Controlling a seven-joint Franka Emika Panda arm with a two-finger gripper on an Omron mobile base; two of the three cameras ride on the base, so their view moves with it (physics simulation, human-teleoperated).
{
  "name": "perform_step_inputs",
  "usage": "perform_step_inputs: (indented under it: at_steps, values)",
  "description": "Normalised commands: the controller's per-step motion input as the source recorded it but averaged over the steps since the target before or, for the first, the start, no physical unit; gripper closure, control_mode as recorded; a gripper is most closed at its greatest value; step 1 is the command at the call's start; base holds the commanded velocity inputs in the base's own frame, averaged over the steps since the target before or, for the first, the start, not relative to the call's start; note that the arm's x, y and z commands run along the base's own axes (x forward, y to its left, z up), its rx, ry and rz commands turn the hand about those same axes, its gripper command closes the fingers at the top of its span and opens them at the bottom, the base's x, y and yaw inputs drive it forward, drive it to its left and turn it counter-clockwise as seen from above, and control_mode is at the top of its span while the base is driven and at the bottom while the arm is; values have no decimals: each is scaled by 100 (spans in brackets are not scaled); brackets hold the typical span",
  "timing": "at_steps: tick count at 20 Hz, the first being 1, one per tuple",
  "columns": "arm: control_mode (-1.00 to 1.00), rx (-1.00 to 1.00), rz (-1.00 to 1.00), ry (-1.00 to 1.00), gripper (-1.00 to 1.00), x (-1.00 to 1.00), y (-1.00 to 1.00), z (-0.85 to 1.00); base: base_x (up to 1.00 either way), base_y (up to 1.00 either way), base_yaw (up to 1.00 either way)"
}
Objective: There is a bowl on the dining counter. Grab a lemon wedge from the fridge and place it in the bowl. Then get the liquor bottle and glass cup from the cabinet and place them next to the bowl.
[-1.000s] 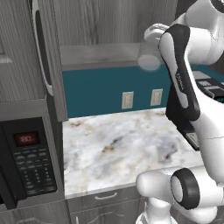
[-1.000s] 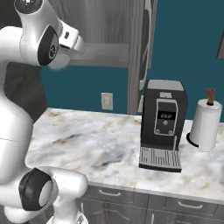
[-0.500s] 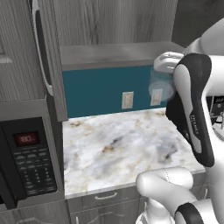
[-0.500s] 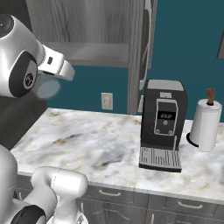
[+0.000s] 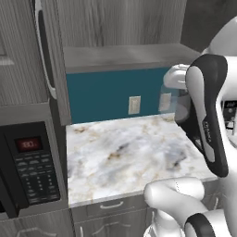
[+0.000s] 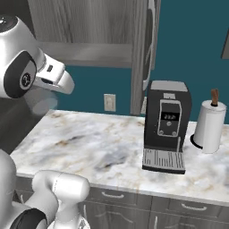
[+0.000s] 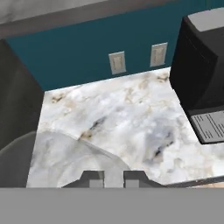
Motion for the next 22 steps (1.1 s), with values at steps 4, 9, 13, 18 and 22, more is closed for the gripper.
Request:
perform_step_inputs:
  at_steps: [4,9,13,18,22]
  values:
    - [100,0,0,0,100,0,0,0,-97,41,0]
    - [100,0,0,0,100,0,0,0,-100,92,0]
    - [100,0,0,0,100,0,0,0,-64,100,0]
    - [100,0,0,0,100,0,0,0,-46,100,0]
    - [100,0,0,0,100,0,0,0,-49,100,-8]
